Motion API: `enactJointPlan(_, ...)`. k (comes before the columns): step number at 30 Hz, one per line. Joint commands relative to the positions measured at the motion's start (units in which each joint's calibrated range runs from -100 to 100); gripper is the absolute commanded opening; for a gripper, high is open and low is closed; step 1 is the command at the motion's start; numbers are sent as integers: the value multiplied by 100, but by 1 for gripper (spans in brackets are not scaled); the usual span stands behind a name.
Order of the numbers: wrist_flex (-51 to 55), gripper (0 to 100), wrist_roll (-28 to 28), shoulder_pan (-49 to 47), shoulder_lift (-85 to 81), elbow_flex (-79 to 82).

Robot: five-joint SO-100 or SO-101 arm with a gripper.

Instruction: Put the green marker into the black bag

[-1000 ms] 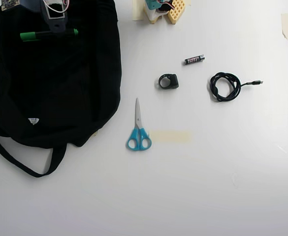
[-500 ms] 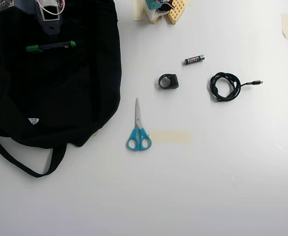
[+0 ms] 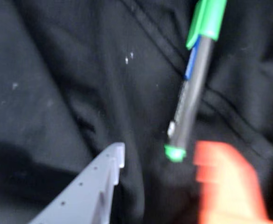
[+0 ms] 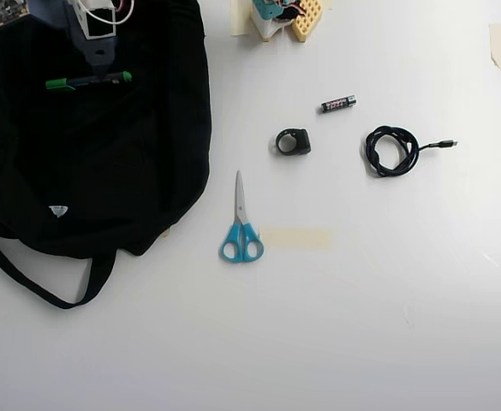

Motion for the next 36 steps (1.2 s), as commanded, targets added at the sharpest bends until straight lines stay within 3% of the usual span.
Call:
enactJointPlan(1,337,14,-11,-356,-735,-172)
enactJointPlan(5,543,14,-85,-1373,-1349,-109)
enactJointPlan(11,475,14,-190,-2420,-3100,1823)
enactJointPlan(15,-525,12,-342,-3094,-4486,3494)
enactJointPlan(16,-697,7,-415,-3183,-4710,3781)
enactJointPlan(18,-809,2,-530,-3236,-4942,4078)
enactJointPlan(26,-1395,2,-546,-3782,-5125,4931)
enactJointPlan(33,-1662,2,-279,-4343,-5142,5444)
enactJointPlan(36,-2290,2,-95,-4560,-5473,5992)
